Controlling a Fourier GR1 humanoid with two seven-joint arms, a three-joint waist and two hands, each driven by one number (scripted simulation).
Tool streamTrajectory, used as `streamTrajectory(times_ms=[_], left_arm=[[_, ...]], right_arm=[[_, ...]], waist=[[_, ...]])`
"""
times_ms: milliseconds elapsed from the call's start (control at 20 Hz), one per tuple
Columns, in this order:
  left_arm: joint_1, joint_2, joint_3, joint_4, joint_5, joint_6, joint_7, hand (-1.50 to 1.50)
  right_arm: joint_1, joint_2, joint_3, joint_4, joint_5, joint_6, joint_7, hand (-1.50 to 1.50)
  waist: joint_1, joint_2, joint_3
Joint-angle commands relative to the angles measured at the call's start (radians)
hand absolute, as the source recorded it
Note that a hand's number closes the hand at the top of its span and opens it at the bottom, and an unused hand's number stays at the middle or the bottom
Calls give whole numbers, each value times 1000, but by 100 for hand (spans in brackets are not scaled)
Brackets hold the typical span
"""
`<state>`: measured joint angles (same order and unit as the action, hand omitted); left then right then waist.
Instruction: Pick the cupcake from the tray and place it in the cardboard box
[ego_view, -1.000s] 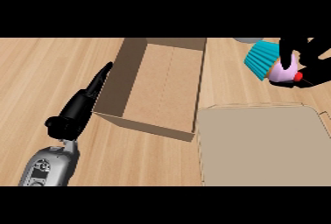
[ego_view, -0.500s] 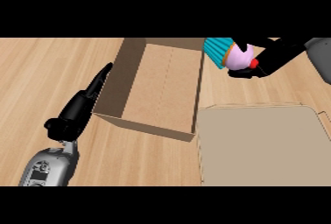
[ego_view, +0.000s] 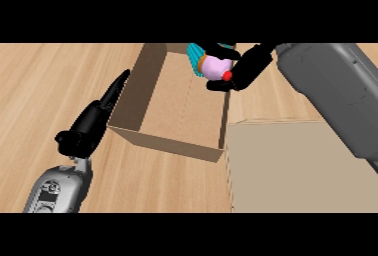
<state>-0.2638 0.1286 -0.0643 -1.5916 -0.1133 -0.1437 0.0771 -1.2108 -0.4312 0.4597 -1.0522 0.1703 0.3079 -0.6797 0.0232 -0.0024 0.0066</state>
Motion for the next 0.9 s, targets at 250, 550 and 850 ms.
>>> streamTrajectory(times_ms=[250,550,850], left_arm=[[48,-25,-42,19,10,-40,53,0],[48,-34,-43,69,-20,-22,-10,0],[1,-45,-42,78,-25,-20,11,0]], right_arm=[[-12,157,74,207,208,-153,-77,150],[-1,281,94,338,181,-28,58,-150],[-36,376,39,509,166,-27,-26,-150]], waist=[[10,12,-7],[-1,13,-8],[13,21,-7]])
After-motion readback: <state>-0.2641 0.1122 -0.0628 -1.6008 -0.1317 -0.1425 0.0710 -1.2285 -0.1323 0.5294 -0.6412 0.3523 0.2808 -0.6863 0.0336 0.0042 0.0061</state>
